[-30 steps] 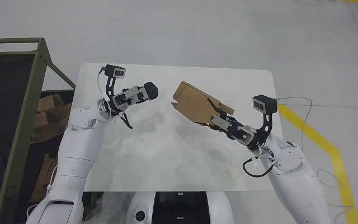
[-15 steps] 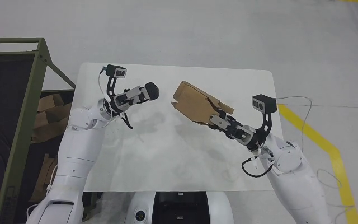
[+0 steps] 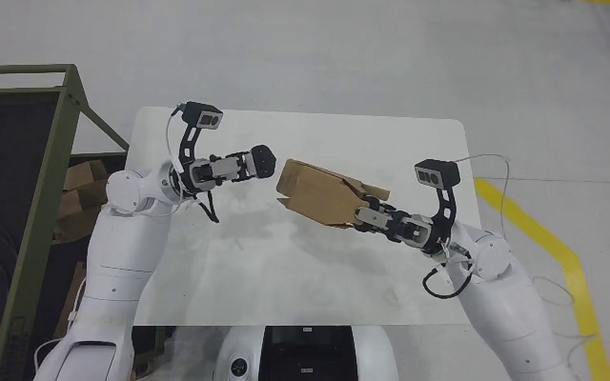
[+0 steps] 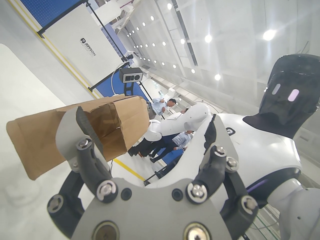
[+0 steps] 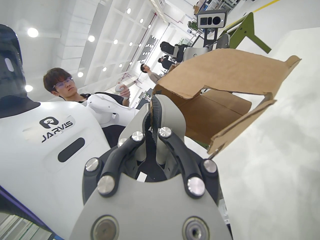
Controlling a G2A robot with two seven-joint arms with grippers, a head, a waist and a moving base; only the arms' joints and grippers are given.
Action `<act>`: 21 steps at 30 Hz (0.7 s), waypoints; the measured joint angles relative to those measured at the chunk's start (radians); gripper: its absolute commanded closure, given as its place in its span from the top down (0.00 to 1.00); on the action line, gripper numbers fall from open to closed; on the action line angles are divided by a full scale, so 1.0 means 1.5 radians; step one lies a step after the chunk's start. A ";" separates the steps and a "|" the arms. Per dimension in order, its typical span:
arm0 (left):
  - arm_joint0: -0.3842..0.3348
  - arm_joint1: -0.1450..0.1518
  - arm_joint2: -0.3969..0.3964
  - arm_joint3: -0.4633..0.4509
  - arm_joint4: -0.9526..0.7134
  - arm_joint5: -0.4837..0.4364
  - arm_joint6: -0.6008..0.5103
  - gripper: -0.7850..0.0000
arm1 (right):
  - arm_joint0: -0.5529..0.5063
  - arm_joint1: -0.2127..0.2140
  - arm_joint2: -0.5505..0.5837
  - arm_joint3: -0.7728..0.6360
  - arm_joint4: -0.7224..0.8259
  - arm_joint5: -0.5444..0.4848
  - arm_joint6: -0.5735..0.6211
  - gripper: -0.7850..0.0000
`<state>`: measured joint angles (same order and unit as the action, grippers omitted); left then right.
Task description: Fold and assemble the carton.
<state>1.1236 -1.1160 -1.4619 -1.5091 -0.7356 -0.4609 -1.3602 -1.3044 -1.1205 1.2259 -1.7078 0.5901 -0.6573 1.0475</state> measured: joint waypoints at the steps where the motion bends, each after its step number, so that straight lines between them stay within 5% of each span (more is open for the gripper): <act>1: 0.000 0.003 -0.004 -0.003 -0.013 0.010 -0.010 1.00 | 0.004 0.000 -0.001 0.005 0.017 0.001 0.013 0.00; 10: 0.006 0.021 -0.025 -0.029 -0.021 0.069 -0.069 1.00 | 0.014 0.002 0.004 0.033 0.121 0.006 0.084 0.00; 21: 0.005 0.035 0.029 -0.040 0.004 0.052 -0.052 1.00 | 0.016 0.001 -0.002 0.025 0.150 0.027 0.103 0.00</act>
<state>1.1313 -1.0637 -1.4182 -1.5697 -0.7295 -0.3832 -1.4379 -1.2810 -1.1189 1.2228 -1.6696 0.8156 -0.6174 1.2027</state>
